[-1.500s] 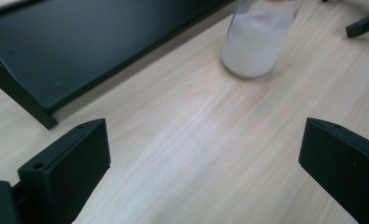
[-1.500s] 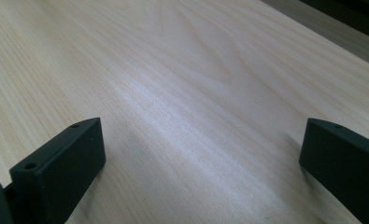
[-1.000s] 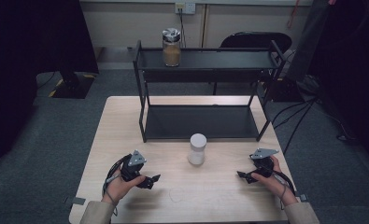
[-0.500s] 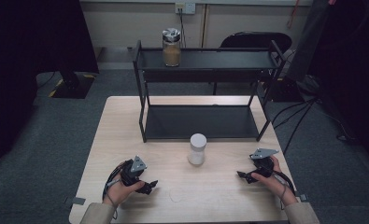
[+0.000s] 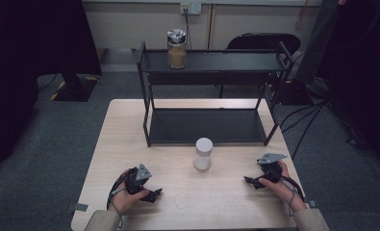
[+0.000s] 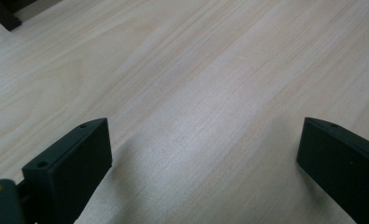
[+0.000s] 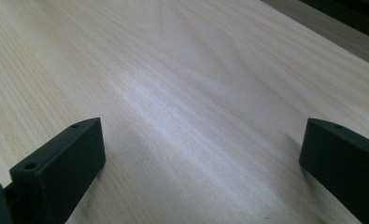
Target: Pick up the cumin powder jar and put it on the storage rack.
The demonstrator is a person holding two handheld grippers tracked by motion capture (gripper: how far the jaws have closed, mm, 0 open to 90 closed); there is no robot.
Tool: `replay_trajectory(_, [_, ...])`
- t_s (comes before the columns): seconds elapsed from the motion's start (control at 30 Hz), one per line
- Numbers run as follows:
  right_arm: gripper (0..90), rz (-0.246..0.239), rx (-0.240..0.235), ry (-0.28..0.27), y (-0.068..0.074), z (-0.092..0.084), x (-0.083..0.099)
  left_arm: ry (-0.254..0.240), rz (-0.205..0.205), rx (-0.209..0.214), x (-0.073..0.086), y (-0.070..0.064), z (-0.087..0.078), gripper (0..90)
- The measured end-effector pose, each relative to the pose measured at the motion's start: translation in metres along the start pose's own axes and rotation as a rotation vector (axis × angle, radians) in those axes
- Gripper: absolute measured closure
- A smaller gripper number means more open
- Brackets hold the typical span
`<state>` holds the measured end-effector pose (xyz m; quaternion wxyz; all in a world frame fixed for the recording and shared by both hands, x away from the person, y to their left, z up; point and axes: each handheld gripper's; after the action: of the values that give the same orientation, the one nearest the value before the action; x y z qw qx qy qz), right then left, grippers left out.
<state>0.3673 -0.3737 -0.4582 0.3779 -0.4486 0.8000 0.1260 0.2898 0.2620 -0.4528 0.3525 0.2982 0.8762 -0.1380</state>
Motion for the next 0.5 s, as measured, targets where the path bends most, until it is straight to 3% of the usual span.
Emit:
replay_trajectory(0.17, [0.0,0.000,0.000,0.000,0.0000,0.0000,0.0000,-0.008,0.004,0.004,0.0014,0.0003,0.0013,2.3])
replay_trajectory(0.5, [0.0,0.000,0.000,0.000,0.0000,0.0000,0.0000,-0.024,-0.035,0.024,0.0074,0.0043,0.0034,0.5])
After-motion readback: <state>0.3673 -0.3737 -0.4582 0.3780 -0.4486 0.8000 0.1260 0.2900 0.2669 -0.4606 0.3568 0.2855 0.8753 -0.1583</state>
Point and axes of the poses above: each handheld gripper's, and its own axes: z roughly forward along the jaws, x roughly out of its underside, y roughly to its left, and after that the axes turned 8 degrees about -z, right-handed
